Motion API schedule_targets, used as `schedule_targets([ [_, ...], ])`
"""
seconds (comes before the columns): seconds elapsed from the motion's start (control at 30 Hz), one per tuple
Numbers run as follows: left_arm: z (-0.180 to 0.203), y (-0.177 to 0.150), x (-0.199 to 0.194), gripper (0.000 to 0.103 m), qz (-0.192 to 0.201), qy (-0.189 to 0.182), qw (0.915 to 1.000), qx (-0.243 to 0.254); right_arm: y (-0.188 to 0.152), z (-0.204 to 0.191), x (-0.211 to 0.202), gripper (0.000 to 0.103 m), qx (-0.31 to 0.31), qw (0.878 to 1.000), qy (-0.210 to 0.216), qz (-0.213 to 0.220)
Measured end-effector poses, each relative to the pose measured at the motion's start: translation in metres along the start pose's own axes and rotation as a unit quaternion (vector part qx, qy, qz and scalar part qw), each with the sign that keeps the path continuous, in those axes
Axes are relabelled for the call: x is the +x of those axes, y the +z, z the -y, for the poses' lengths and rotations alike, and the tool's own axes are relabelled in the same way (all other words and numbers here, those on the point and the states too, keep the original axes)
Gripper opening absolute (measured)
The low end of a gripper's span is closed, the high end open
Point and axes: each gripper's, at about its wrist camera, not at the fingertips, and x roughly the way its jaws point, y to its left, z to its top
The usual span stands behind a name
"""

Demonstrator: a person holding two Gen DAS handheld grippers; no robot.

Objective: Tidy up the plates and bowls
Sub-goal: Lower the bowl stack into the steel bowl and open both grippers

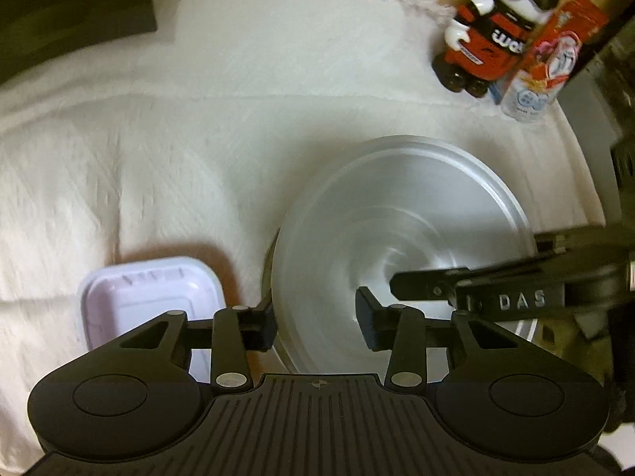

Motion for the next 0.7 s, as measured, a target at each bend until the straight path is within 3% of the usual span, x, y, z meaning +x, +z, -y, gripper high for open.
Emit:
schedule_targets([
  [0.1, 0.001, 0.000, -0.004, 0.030, 0.004, 0.008, 1.0000, 0.002, -0.001, -0.001, -0.009, 0.056, -0.027, 0.999, -0.023, 0.017],
  [0.23, 0.002, 0.000, -0.013, 0.030, 0.021, 0.005, 0.9997, -0.007, -0.007, -0.002, -0.029, 0.054, -0.046, 0.998, -0.021, 0.046],
  [0.47, 0.001, 0.000, -0.039, 0.030, 0.060, -0.022, 0.9974, -0.033, -0.023, -0.018, -0.071, 0.054, -0.118, 0.980, -0.075, 0.143],
  [0.57, 0.004, 0.002, -0.046, 0.030, 0.079, -0.016, 0.9962, -0.034, -0.016, -0.005, -0.068, 0.054, -0.100, 0.977, -0.109, 0.153],
  [0.7, 0.004, 0.007, -0.039, 0.029, 0.085, 0.008, 0.9958, -0.033, -0.006, 0.010, -0.061, 0.058, -0.082, 0.981, -0.084, 0.152],
])
